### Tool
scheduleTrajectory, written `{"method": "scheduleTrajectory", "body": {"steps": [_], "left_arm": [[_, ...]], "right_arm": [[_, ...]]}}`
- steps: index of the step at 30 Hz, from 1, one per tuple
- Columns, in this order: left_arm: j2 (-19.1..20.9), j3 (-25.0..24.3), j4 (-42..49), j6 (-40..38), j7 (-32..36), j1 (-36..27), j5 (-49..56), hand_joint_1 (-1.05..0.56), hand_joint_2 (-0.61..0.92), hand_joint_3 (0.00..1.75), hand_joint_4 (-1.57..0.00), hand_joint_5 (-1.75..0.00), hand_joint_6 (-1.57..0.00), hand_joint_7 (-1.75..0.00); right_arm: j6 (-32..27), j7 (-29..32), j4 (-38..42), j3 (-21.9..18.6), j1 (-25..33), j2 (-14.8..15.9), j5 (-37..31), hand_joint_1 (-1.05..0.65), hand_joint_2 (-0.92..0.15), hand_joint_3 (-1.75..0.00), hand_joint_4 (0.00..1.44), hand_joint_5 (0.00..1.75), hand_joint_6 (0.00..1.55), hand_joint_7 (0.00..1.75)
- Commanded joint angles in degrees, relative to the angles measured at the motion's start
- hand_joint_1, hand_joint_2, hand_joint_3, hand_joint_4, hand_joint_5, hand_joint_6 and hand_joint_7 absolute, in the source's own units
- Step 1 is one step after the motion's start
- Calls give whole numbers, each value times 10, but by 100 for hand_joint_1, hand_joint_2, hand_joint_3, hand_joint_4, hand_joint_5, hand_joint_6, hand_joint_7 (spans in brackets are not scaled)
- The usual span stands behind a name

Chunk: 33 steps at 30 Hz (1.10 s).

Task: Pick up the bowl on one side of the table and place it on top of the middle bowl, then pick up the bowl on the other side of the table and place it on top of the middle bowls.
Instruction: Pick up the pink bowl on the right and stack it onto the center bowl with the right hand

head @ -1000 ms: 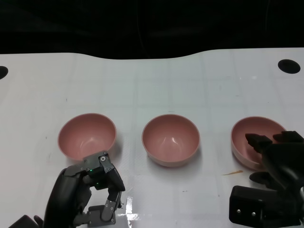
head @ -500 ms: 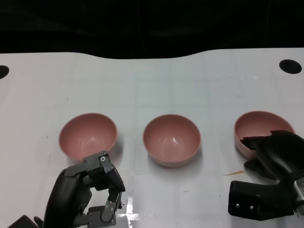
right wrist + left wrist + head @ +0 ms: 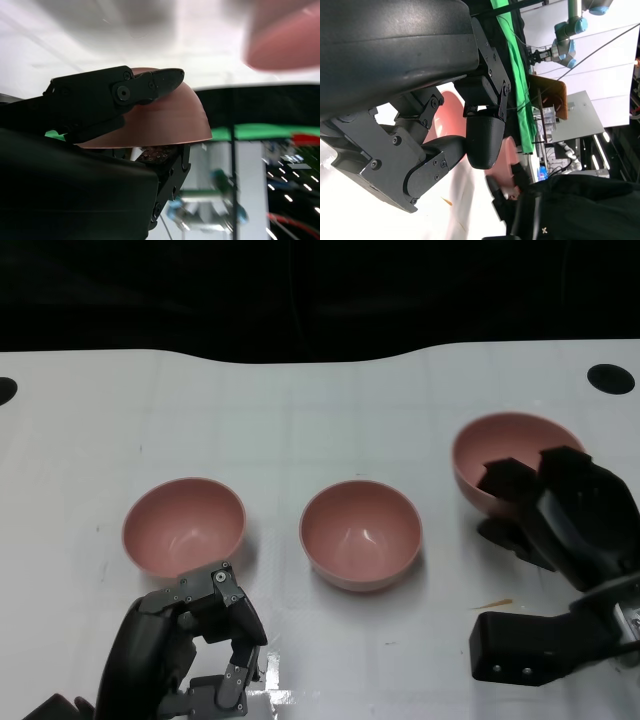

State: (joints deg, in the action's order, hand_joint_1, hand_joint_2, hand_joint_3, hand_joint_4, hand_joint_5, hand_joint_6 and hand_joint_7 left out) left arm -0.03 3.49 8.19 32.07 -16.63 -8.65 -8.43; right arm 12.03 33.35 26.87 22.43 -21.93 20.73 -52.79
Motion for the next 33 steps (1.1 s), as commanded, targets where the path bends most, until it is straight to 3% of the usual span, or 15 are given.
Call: {"method": "scheduleTrajectory", "body": {"steps": [1, 6, 10, 12, 15, 18, 20, 31, 32, 33], "left_arm": [[3, -6, 5, 0, 5, 5, 2, -15, 37, 132, -90, -168, -82, -147], [4, -8, 6, 3, 6, 4, 5, -15, 35, 137, -90, -168, -82, -146], [4, -7, 0, 5, 9, -1, 9, -16, 37, 134, -89, -169, -82, -146], [4, -7, -2, 3, 8, -2, 8, -16, 38, 133, -88, -169, -82, -146], [4, -6, -7, 1, 7, -6, 7, -17, 38, 133, -89, -169, -82, -147], [3, -5, -12, 0, 6, -9, 6, -17, 38, 132, -89, -169, -81, -147], [3, -4, -13, 1, 6, -10, 6, -17, 38, 131, -89, -169, -82, -147], [2, -2, -21, 3, 6, -17, 6, -18, 40, 128, -89, -169, -82, -146], [2, -2, -21, 3, 6, -18, 7, -18, 40, 127, -89, -169, -82, -146], [2, -2, -21, 4, 5, -18, 5, -18, 40, 127, -89, -169, -82, -146]], "right_arm": [[15, -6, -38, 4, -4, -6, 12, -15, -48, -81, 96, 175, 73, 173], [63, -3, -62, 22, -23, -25, 13, -15, -39, -98, 97, 175, 74, 175], [76, -20, -68, 37, -37, -40, 5, -9, -19, -121, 98, 175, 78, 175], [81, -34, -62, 47, -46, -45, 3, -9, -16, -118, 98, 175, 77, 175], [95, -45, -45, 60, -56, -53, 5, -11, -24, -113, 96, 175, 74, 175], [105, -46, -22, 73, -67, -62, 2, -12, -25, -119, 97, 175, 75, 175], [108, -46, -1, 82, -75, -68, -3, -12, -28, -112, 96, 175, 78, 168], [98, -52, 105, 122, -96, -84, -20, -17, -35, -108, 96, 175, 77, 169], [94, -60, 108, 123, -96, -84, -19, -19, -43, -102, 88, 175, 78, 143], [89, -76, 109, 123, -95, -83, -16, -20, -46, -99, 85, 175, 80, 133]]}}
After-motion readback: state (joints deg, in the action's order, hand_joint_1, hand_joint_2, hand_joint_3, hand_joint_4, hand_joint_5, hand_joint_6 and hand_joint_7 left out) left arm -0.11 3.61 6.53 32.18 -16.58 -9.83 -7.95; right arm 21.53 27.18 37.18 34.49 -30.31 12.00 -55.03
